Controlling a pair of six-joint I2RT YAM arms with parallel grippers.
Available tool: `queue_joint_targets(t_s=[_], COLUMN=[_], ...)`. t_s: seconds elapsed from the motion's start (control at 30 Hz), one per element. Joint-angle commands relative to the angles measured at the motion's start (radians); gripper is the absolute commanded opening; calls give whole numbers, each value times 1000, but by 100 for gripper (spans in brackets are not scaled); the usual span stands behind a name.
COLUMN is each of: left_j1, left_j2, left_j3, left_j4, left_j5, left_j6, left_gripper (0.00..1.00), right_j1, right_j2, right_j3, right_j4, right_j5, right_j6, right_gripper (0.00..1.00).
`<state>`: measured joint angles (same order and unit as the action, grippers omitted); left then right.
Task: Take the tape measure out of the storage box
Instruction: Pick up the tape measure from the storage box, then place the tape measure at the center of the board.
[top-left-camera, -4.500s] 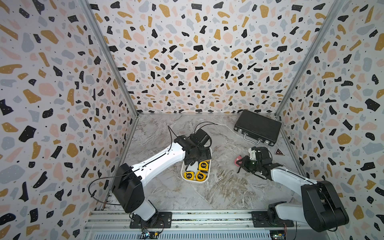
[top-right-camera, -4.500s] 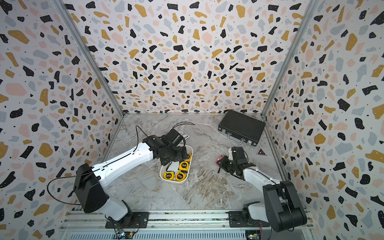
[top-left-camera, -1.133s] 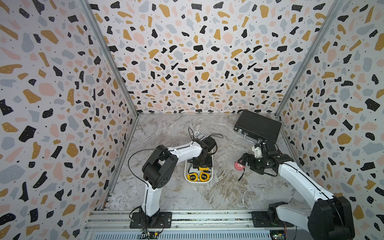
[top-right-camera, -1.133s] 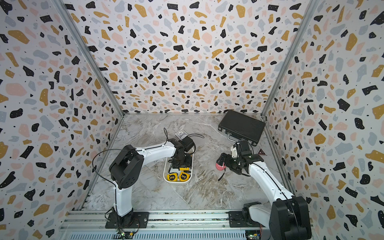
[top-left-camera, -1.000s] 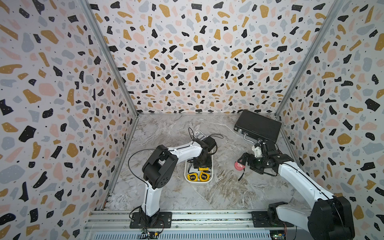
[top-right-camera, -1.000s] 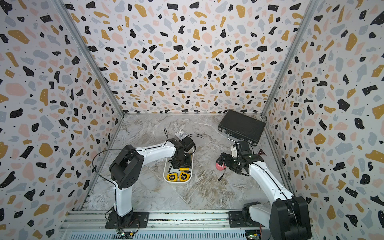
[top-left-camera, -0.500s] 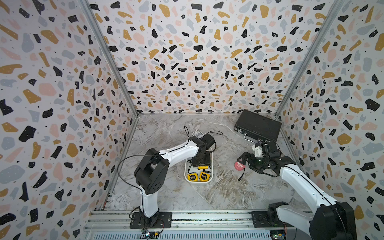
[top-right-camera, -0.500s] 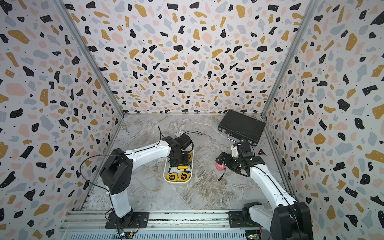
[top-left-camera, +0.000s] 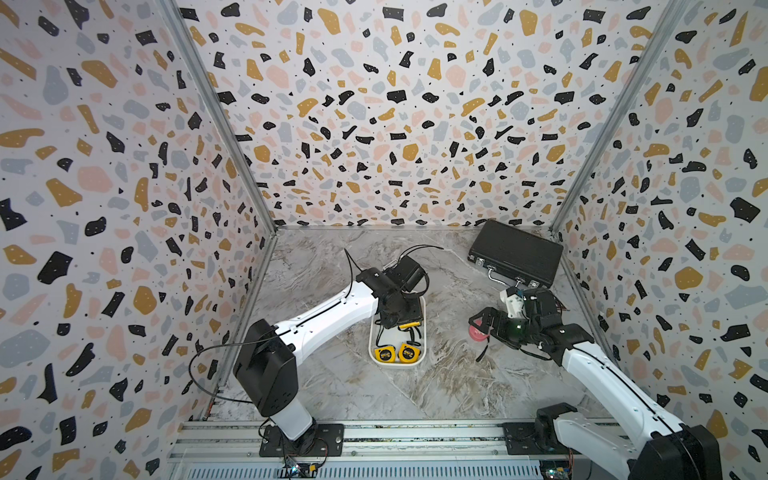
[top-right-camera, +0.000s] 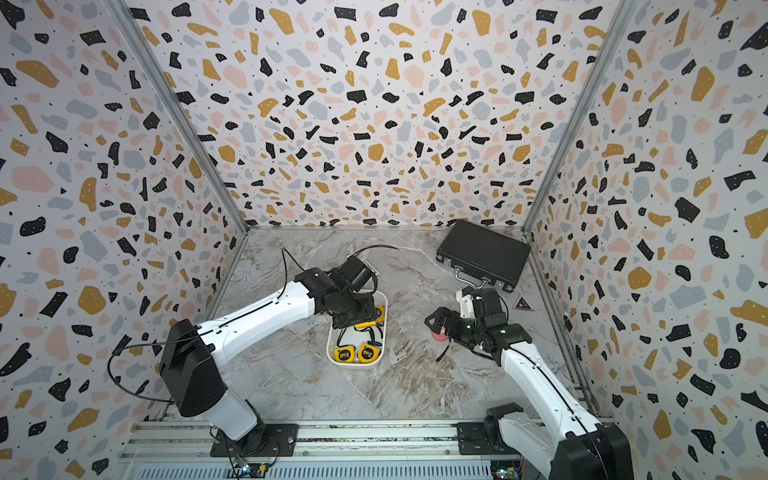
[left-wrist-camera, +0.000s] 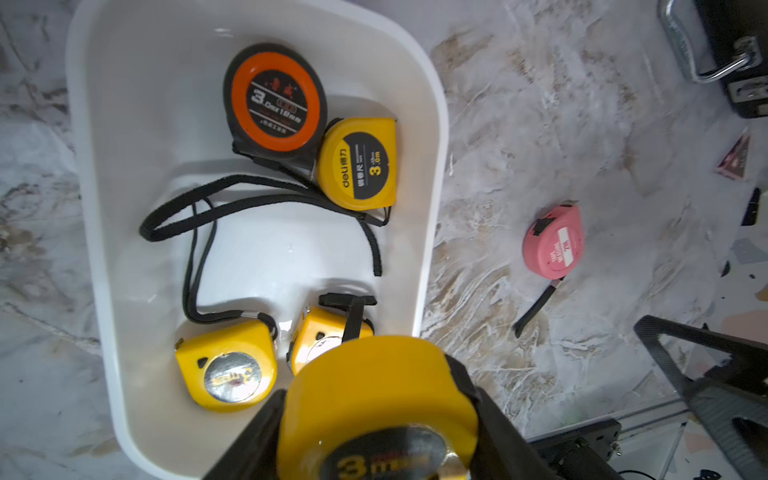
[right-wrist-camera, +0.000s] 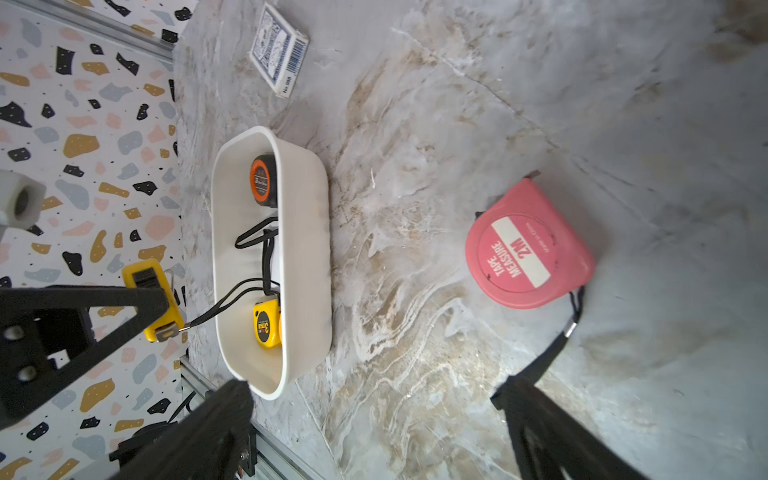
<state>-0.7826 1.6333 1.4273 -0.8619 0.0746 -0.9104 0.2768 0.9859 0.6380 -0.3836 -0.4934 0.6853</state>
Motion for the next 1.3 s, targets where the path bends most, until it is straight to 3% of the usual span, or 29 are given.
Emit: queue_joint_targets(t_s=[0.0, 0.27, 0.6, 1.13, 1.27], left_j1=[-21, -54, -96, -139, -145], left_j2=[-18, 45, 160, 166, 160], left_j3=[112, 247, 280, 219, 192], left_j4=[-12, 23, 217, 383, 404], left_j5=[-4, 28, 109, 252, 282], left_j6=[-27, -92, -269, -419, -442], left_gripper=[3, 0, 0, 0, 0], right_j1=[26, 93, 137, 144, 145], right_j2=[-34, -128, -268, -223, -207], right_j3=[-3, -32, -124, -190, -190], right_j4=[42, 157, 332, 558, 584], right_j5=[7, 47, 115, 139, 143], right_j6=[20, 63, 106, 135, 137], right_gripper=[99, 99, 99, 82, 71])
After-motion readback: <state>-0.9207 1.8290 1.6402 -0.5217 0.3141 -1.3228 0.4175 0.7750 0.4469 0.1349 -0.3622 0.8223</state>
